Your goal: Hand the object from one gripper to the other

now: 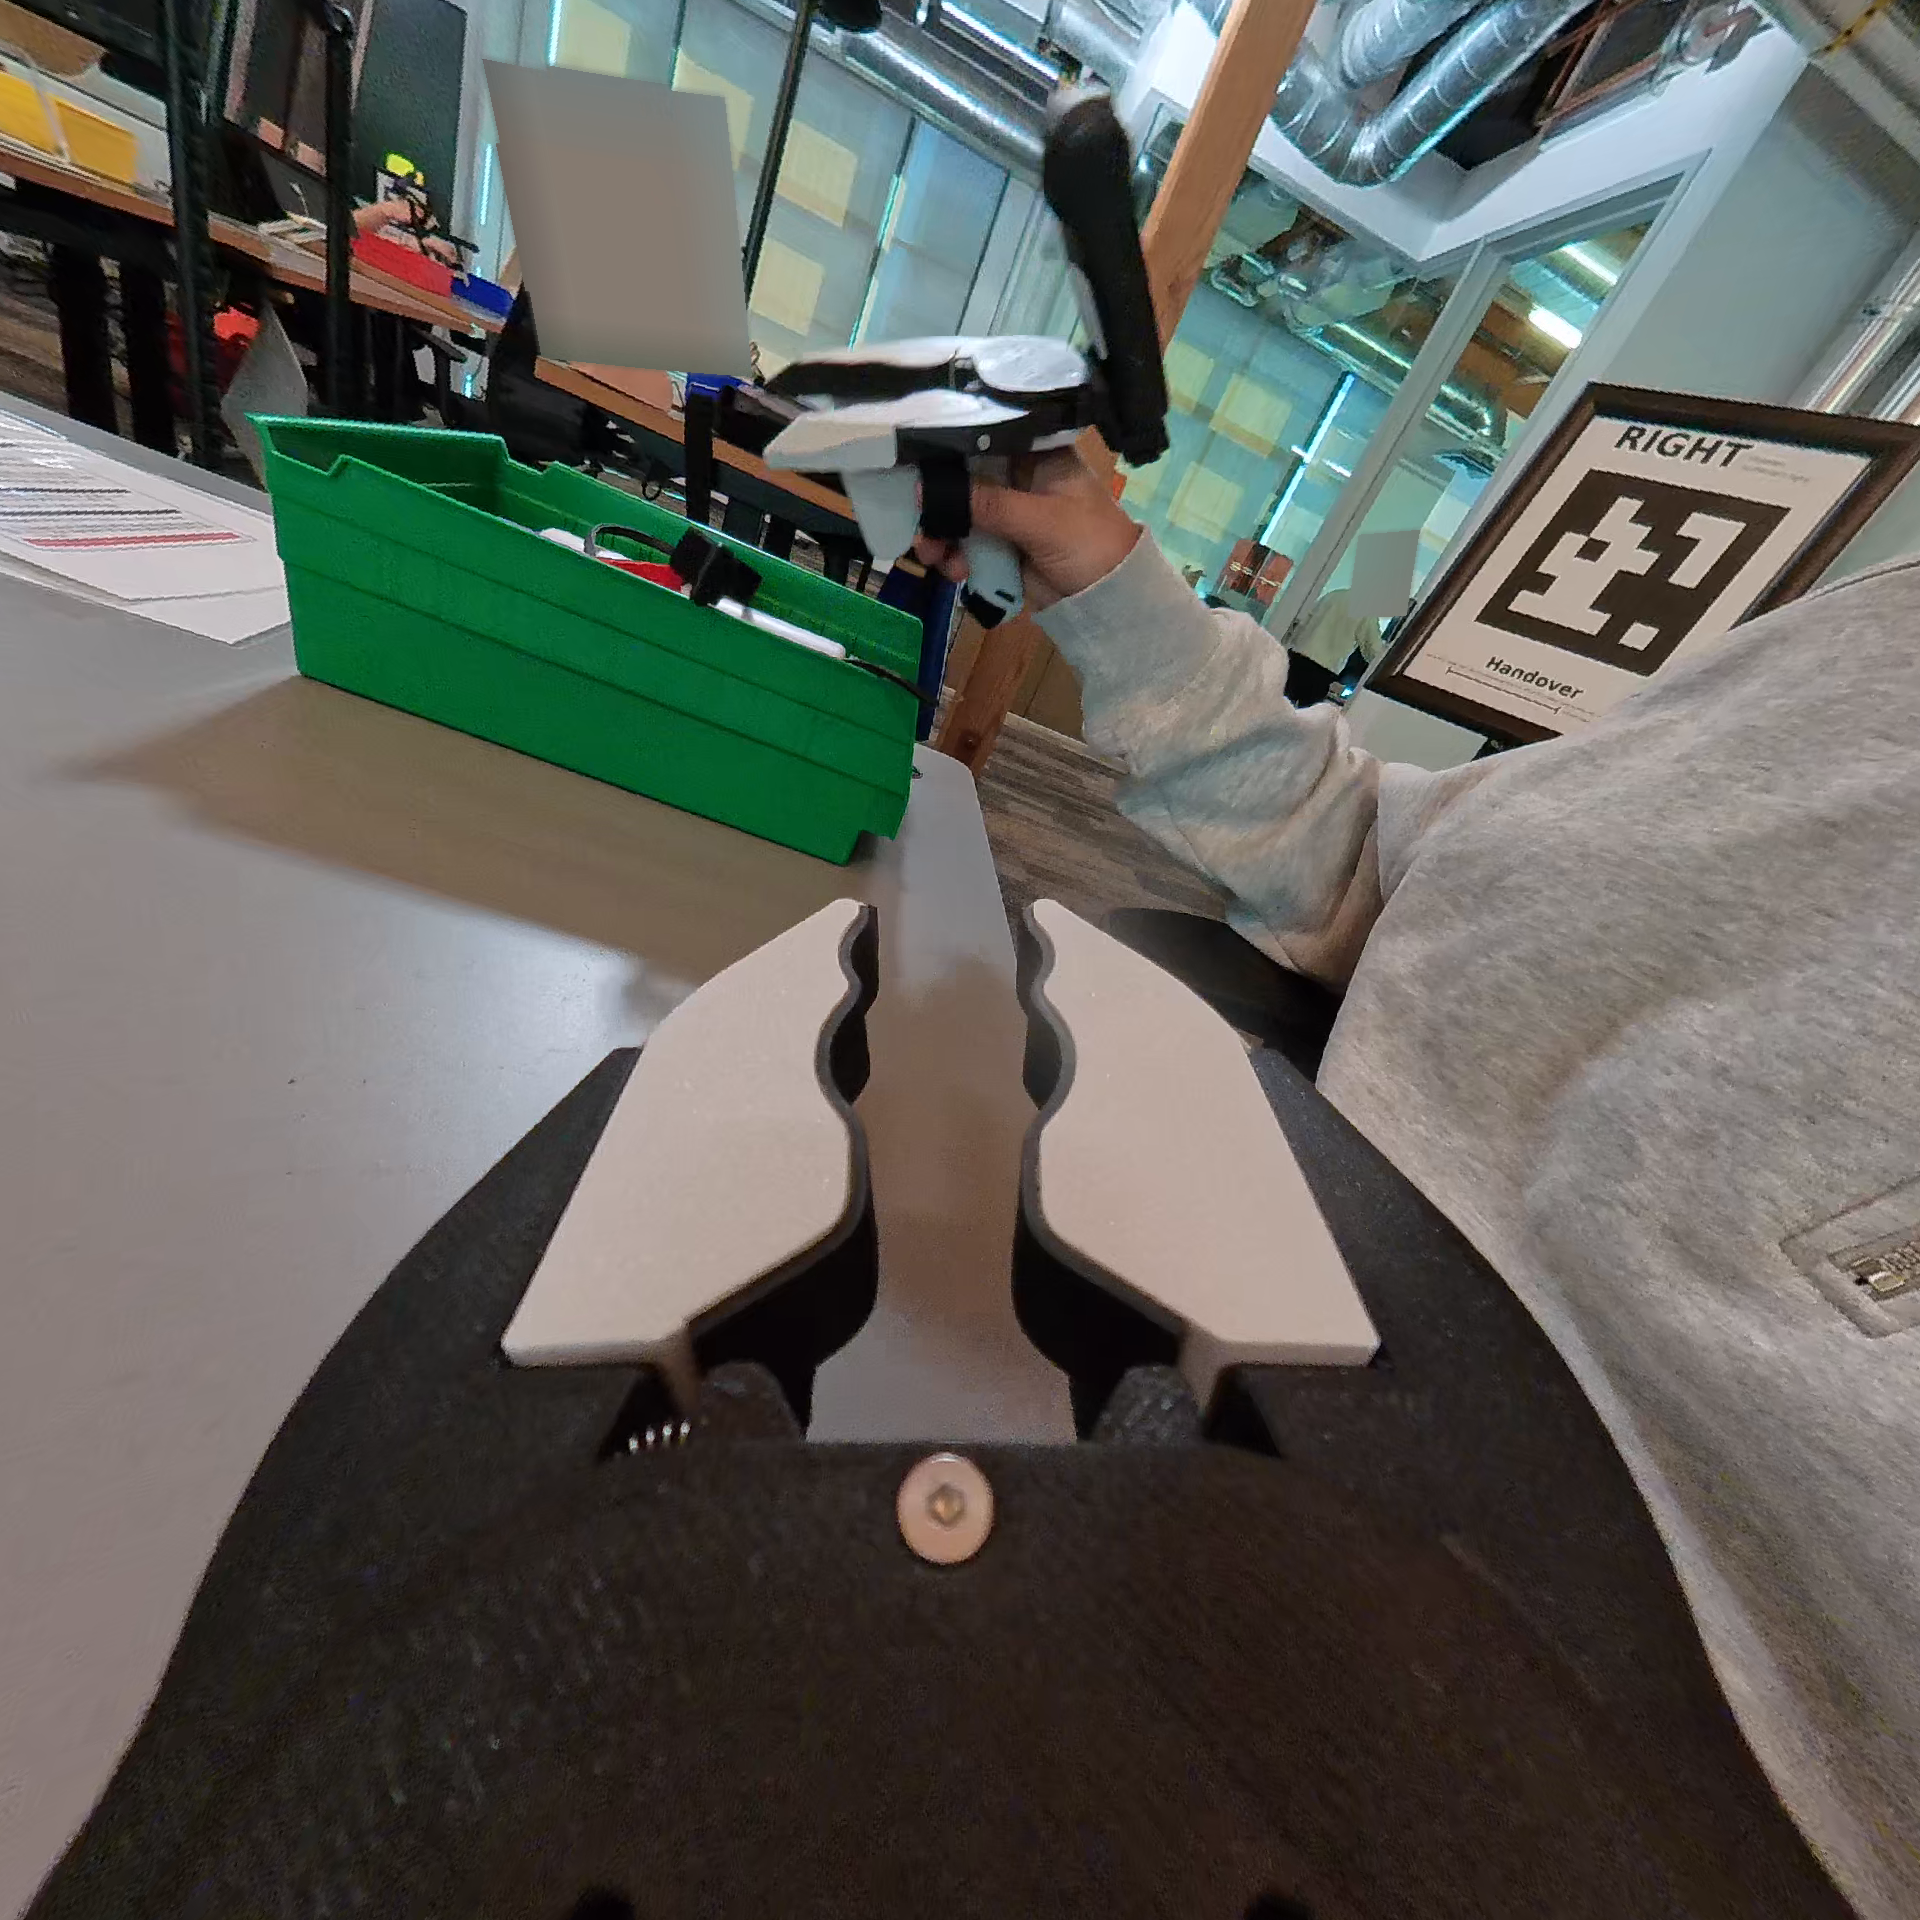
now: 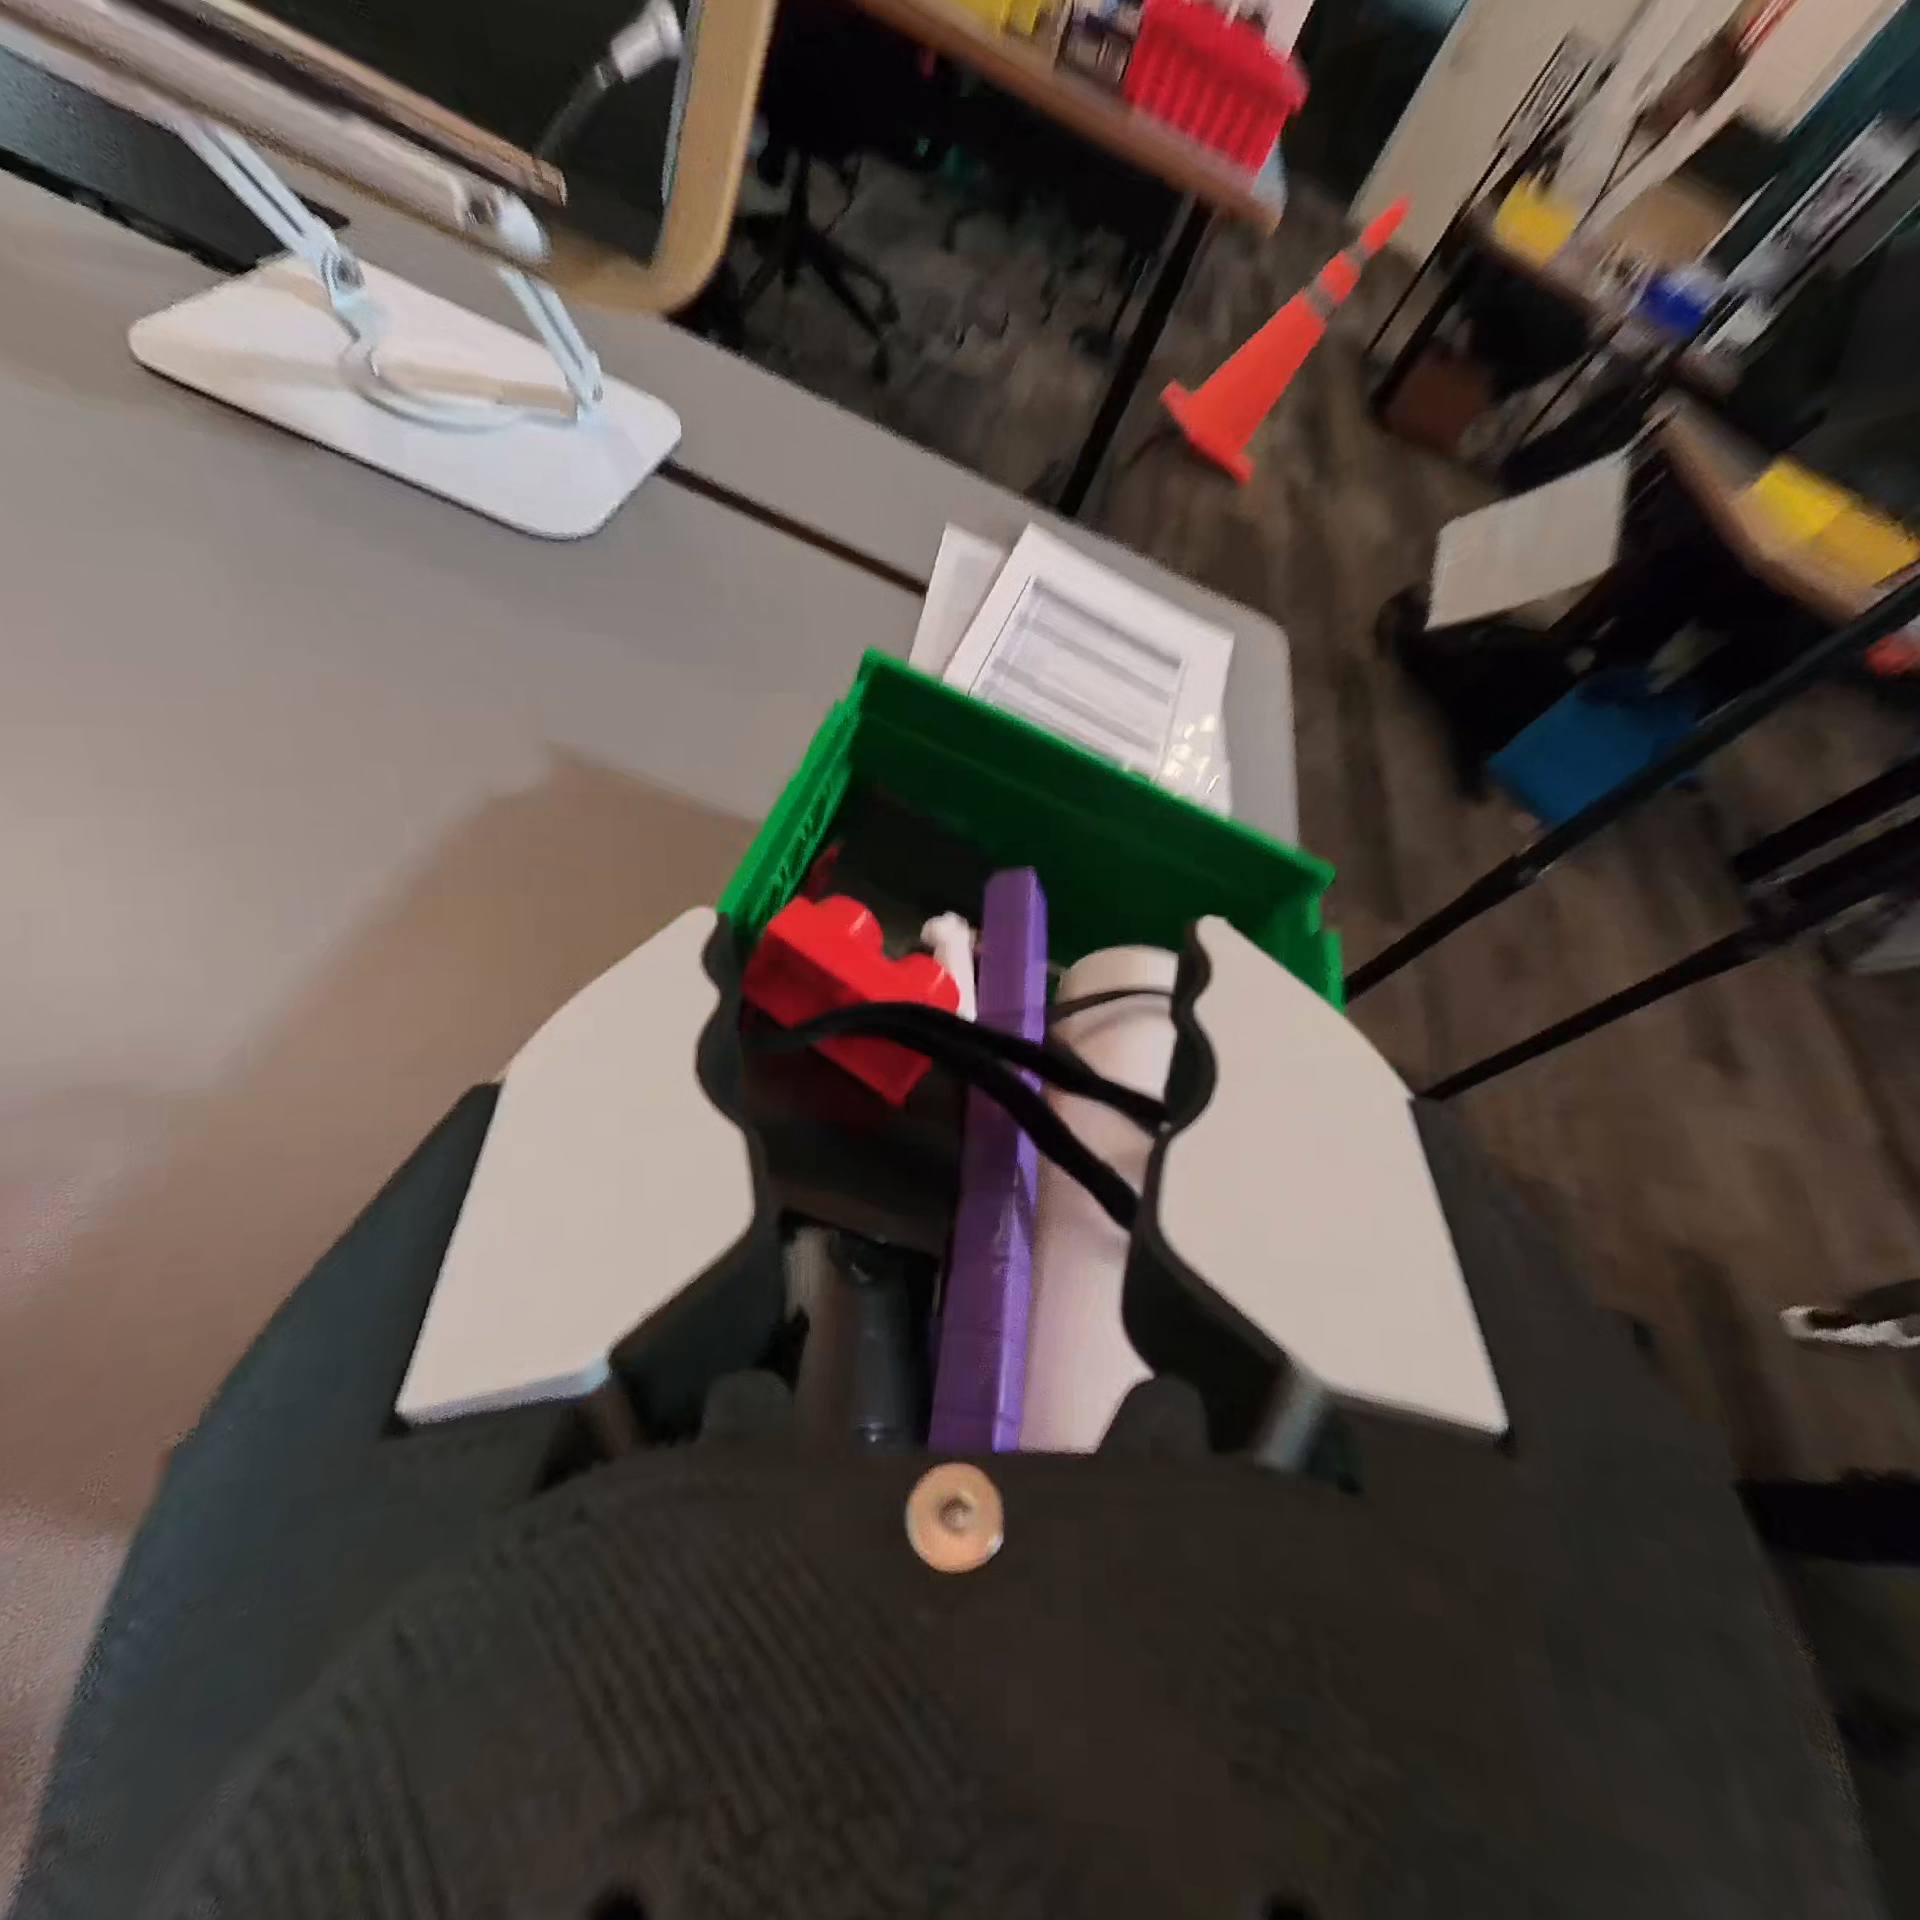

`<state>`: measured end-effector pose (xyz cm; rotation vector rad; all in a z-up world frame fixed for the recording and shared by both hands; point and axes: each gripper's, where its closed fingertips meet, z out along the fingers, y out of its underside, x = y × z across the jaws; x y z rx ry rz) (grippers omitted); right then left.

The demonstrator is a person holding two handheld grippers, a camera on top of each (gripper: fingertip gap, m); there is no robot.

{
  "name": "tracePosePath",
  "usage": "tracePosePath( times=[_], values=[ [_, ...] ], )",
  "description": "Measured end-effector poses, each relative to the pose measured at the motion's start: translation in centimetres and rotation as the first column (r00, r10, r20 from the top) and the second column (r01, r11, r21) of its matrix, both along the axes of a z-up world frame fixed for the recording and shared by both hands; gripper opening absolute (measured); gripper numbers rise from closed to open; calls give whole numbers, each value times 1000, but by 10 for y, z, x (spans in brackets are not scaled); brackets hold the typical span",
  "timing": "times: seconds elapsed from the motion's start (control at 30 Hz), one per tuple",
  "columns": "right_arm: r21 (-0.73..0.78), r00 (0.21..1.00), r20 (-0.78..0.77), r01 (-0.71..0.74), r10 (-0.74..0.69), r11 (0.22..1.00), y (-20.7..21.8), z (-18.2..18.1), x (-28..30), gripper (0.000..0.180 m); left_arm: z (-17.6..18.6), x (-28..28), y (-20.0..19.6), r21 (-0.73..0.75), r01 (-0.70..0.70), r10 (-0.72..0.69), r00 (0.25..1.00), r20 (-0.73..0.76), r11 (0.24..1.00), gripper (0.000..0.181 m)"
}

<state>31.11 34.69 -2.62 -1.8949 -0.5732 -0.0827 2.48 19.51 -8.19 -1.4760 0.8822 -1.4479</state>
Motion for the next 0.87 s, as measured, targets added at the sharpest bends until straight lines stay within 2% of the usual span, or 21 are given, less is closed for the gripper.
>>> tracePosePath(
  times=[0.07, 0.13, 0.17, 0.23, 0.3, 0.37, 0.47, 0.57, 0.67, 0.87],
  values=[
    [76, 999, 6, -37, 36, 996, -11, 25, -19, 89, -1, 1, 0, -5, 2, -2, 1000, -3, 1000, 24],
    [126, 980, -94, -163, 175, 979, -33, 49, -65, 92, 0, 1, 0, -20, 0, 0, 1000, 8, 1000, 24],
    [161, 948, -162, -250, 275, 955, -48, 60, -94, 92, 2, 2, 0, -28, -2, 3, 1000, 22, 1000, 24],
    [229, 834, -278, -424, 476, 876, -80, 74, -153, 83, 7, 3, -1, -45, 2, 0, 999, 44, 999, 25],
    [237, 707, -354, -565, 612, 790, -110, 65, -201, 60, 11, 3, -3, -49, 0, 3, 999, 53, 999, 25],
    [180, 591, -438, -681, 677, 710, -135, 40, -241, 48, 13, 3, -4, -36, -22, 24, 999, 34, 999, 25],
    [116, 487, -512, -777, 707, 619, -157, 2, -275, 32, 15, -3, -4, -27, -95, 95, 995, 7, 995, 25],
    [74, 475, -527, -800, 705, 595, -162, -34, -287, 27, 12, -10, -7, -51, -158, 158, 987, 9, 986, 25],
    [41, 529, -444, -794, 723, 606, -152, -64, -285, 22, 1, -13, -9, -80, -190, 192, 981, 12, 978, 25],
    [38, 502, -441, -818, 744, 574, -146, -91, -285, 19, -25, -11, -1, -16, -173, 171, 981, -88, 985, 24]
  ],
)
